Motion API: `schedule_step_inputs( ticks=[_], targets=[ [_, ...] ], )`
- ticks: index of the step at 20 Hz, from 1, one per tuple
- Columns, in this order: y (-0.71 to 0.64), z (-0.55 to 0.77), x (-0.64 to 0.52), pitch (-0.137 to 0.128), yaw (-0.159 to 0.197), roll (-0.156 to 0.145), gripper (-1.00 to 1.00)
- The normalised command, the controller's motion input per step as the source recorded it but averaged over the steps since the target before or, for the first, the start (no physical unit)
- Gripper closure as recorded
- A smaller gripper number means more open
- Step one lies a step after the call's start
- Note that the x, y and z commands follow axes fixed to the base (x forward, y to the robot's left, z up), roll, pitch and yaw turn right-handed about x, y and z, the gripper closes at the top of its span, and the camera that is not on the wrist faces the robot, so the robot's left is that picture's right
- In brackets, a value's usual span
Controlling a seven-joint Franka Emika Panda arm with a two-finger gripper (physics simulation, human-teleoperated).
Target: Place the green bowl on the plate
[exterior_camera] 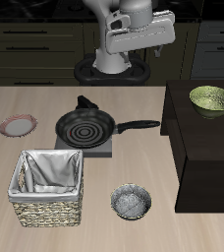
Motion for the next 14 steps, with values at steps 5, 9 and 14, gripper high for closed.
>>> schedule_step_inputs(
  ticks=[5, 9, 14],
  targets=[
    [0.16, 0.18, 0.28, -0.053, -0.001, -0.034, -1.00],
    [0.13, 0.07, 0.32, -0.039, 0.027, -0.050, -1.00],
    [0.06, 0.10, 0.19, -0.023, 0.002, -0.040, -1.00]
  ],
)
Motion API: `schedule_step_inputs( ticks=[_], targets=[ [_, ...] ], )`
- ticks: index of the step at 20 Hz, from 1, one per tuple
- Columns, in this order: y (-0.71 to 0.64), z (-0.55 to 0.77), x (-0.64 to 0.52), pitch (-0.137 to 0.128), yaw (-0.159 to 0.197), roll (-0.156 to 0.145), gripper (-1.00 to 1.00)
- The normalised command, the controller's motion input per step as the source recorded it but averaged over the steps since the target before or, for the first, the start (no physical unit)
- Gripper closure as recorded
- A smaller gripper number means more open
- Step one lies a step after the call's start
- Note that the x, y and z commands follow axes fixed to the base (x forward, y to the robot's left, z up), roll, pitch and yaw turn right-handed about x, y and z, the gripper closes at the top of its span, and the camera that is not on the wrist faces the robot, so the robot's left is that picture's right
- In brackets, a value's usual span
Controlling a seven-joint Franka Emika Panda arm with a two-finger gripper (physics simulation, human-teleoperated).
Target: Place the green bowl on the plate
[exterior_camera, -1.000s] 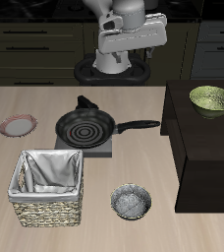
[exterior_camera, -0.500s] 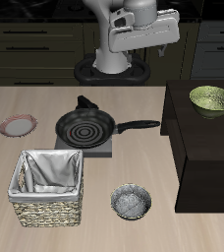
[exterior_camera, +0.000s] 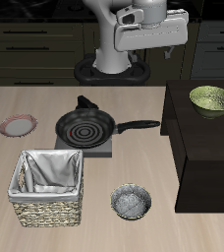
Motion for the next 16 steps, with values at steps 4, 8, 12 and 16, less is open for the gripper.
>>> schedule_step_inputs(
  ticks=[4, 8, 12, 16],
  targets=[
    [0.23, 0.14, 0.39, -0.078, 0.033, -0.104, -1.00],
    [0.25, 0.17, 0.23, -0.023, -0.006, -0.026, -1.00],
    [0.24, 0.16, 0.20, -0.019, 0.004, -0.026, -1.00],
    [0.16, 0.10, 0.20, 0.008, -0.014, -0.012, -1.00]
  ],
)
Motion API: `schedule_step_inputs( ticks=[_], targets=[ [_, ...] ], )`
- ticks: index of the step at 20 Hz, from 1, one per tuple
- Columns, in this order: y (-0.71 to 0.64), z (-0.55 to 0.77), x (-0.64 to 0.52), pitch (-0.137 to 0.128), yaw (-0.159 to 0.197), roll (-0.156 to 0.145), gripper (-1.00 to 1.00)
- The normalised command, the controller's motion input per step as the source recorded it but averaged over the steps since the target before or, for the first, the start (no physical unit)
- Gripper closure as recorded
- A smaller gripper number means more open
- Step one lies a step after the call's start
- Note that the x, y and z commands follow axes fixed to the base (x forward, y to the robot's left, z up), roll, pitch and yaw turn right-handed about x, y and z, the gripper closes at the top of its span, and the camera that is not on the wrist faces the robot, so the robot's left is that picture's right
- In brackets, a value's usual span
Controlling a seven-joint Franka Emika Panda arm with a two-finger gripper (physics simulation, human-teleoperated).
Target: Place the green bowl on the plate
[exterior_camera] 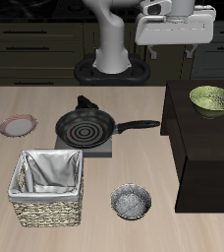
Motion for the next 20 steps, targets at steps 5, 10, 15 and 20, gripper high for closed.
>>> schedule_step_inputs(
  ticks=[5, 10, 15, 20],
  targets=[
    [0.27, 0.07, 0.13, 0.009, -0.010, -0.003, -1.00],
    [0.23, 0.09, 0.26, 0.036, -0.031, -0.033, -1.00],
    [0.10, 0.10, 0.28, -0.006, -0.018, -0.034, -1.00],
    [0.02, -0.07, 0.24, 0.018, -0.021, -0.018, -1.00]
  ],
)
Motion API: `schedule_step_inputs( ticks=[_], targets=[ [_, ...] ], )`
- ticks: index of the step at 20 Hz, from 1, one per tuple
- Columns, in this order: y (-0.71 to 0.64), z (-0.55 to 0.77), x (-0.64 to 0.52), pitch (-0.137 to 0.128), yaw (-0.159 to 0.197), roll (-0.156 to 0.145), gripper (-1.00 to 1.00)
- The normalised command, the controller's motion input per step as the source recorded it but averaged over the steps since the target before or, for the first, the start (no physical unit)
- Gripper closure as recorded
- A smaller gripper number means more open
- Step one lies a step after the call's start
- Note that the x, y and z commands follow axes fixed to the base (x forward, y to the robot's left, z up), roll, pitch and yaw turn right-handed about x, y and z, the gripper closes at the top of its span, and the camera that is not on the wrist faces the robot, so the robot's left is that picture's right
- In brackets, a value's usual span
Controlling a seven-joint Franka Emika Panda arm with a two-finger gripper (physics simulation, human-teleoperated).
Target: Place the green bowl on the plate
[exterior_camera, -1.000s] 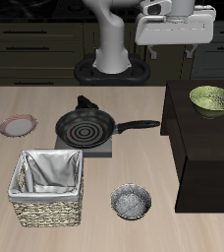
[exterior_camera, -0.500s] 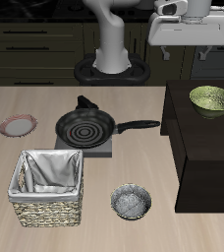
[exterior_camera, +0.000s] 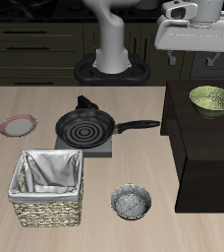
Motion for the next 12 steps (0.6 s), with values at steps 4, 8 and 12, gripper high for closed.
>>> schedule_step_inputs(
  ticks=[4, 8, 12],
  targets=[
    [-0.02, -0.16, 0.13, 0.047, -0.008, -0.008, -1.00],
    [0.10, -0.31, -0.01, 0.042, 0.000, 0.021, -1.00],
    [0.01, -0.24, 0.04, 0.032, -0.006, 0.005, -1.00]
  ],
)
